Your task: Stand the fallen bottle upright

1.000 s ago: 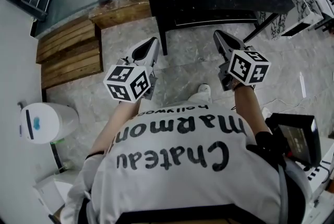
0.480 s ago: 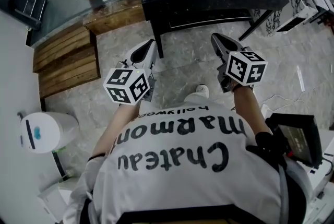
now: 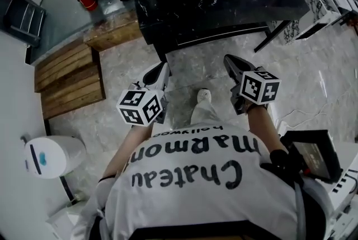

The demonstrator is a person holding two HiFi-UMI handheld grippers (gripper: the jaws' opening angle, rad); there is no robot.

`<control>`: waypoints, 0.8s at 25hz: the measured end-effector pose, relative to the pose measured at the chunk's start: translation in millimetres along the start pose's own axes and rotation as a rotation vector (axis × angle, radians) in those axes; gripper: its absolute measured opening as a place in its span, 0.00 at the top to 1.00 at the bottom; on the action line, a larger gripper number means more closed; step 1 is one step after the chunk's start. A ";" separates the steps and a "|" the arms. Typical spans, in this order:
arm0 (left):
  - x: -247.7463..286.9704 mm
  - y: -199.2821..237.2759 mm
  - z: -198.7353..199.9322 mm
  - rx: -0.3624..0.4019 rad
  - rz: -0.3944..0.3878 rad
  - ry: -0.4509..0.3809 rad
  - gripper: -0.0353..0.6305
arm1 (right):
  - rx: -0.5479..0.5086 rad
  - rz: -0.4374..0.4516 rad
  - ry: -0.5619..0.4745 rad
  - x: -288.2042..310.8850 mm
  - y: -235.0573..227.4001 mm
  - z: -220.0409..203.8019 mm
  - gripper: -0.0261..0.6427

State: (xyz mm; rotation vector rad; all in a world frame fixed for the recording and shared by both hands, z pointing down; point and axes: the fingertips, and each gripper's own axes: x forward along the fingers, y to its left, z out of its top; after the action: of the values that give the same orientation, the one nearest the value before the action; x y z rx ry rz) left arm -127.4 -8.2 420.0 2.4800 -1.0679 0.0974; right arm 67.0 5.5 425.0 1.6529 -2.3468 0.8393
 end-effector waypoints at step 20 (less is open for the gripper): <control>127.7 85.9 97.7 -0.040 0.314 -0.110 0.93 | -0.042 0.138 -0.206 108.4 -143.9 224.1 0.94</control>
State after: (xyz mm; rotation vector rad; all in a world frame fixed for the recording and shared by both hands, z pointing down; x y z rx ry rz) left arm -109.0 -187.4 392.6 2.2863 -1.4845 0.0339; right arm 198.5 -234.2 335.9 1.6478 -2.6233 0.6641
